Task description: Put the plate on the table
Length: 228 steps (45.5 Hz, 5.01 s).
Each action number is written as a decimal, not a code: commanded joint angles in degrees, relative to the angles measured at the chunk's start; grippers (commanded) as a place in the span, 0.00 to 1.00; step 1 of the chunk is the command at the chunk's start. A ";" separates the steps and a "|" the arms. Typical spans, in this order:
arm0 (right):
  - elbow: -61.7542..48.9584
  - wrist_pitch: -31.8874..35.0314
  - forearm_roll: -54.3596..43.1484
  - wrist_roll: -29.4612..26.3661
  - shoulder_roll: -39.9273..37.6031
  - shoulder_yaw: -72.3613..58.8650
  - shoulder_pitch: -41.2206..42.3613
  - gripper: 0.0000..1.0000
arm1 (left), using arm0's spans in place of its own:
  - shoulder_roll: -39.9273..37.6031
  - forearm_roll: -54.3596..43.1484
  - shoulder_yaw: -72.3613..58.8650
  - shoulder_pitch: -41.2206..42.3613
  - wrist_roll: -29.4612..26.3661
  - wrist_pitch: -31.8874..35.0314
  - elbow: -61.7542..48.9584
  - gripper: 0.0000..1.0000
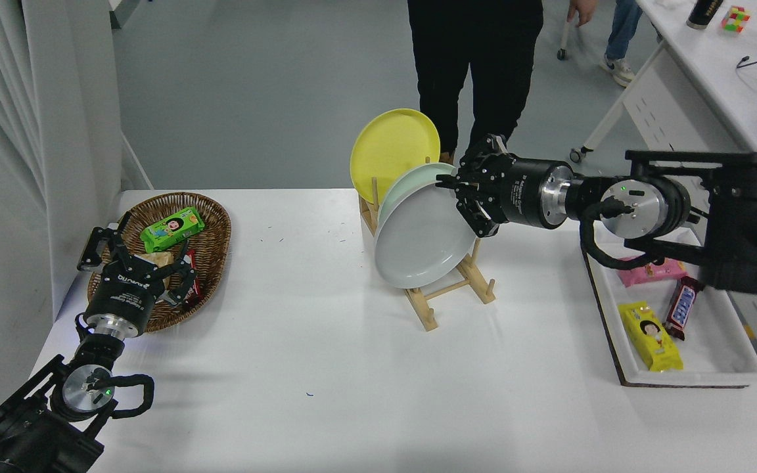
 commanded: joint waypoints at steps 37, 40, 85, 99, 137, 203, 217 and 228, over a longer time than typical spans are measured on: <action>8.18 -17.15 35.48 -0.10 14.24 -6.15 6.31 0.00 | 0.00 0.01 0.00 0.00 0.00 -0.18 -0.04 0.98; 8.53 -18.11 37.24 -0.01 14.42 -6.15 6.31 0.00 | 0.00 0.01 0.00 0.00 0.00 -0.18 -0.04 0.98; 4.32 -26.82 52.98 0.43 15.74 1.85 -7.31 0.00 | 0.00 0.01 0.00 0.00 0.00 -0.18 -0.04 0.98; 1.42 -27.52 52.98 0.52 16.00 3.34 -10.74 0.00 | 0.00 0.01 0.00 0.00 0.00 -0.18 -0.04 0.98; -2.36 -27.43 52.72 1.05 16.97 6.86 -18.91 0.00 | 0.00 0.01 0.00 0.00 0.00 -0.18 -0.04 0.98; -6.67 -26.82 49.38 1.05 18.73 8.79 -22.70 0.00 | 0.00 0.01 0.00 0.00 0.00 -0.18 -0.04 0.98; -7.11 -26.82 48.85 1.05 18.73 8.79 -23.14 0.00 | 0.00 0.01 0.00 0.00 0.00 -0.18 0.05 0.98; -7.20 -26.82 47.80 1.05 18.73 8.79 -23.31 0.00 | 0.00 0.01 0.00 0.00 0.00 -0.18 -0.04 0.98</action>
